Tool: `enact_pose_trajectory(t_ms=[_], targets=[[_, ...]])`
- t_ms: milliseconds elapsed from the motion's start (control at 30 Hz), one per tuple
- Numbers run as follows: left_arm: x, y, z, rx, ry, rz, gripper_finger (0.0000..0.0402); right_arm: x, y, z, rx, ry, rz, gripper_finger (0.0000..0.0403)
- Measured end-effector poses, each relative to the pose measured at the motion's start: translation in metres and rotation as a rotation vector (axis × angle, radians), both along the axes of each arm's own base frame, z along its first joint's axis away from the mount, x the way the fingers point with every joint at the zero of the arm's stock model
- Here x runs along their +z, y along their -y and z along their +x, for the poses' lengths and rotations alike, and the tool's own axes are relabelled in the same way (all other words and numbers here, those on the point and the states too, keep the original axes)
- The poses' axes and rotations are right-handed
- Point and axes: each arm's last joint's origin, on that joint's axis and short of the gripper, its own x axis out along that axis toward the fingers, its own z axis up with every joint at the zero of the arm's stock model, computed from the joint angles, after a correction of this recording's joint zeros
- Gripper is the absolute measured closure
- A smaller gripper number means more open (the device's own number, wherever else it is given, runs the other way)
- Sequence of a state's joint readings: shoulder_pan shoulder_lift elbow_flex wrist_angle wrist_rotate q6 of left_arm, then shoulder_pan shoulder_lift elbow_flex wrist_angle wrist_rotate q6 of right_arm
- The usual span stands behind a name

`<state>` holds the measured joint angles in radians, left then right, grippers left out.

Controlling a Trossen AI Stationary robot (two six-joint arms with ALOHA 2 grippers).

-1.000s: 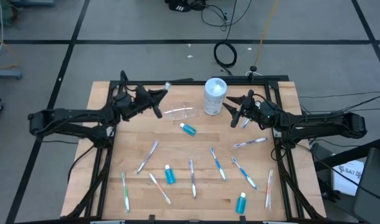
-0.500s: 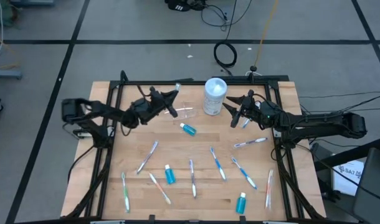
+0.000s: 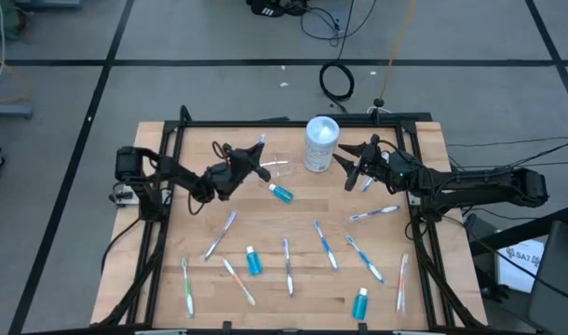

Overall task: Pick & Place toothbrushing station
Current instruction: Put the top green toothbrush in the left compartment of the transparent organizer, then put the middle mouthwash bottle in the middle compartment of the transparent organizer

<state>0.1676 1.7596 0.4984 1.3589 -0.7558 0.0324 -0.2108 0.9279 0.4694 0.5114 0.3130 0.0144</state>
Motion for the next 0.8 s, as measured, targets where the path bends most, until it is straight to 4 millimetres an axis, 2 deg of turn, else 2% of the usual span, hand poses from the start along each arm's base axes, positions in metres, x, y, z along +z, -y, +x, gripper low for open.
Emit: enact_pose_trajectory(t_ms=[133, 433, 800], targets=[[0.0, 0.0, -0.002, 0.083, -0.045, 0.024, 0.0359, 0.0, 0.0, 0.0, 0.0, 0.0, 0.0, 0.0248], [0.0, 0.008, -0.001, 0.087, -0.102, 0.059, 0.0306, 0.0, 0.0, 0.0, 0.0, 0.0, 0.0, 0.0248], [0.0, 0.02, -0.006, 0.334, -0.206, 0.067, 0.0267, 0.0, 0.0, 0.0, 0.0, 0.0, 0.0, 0.0248]])
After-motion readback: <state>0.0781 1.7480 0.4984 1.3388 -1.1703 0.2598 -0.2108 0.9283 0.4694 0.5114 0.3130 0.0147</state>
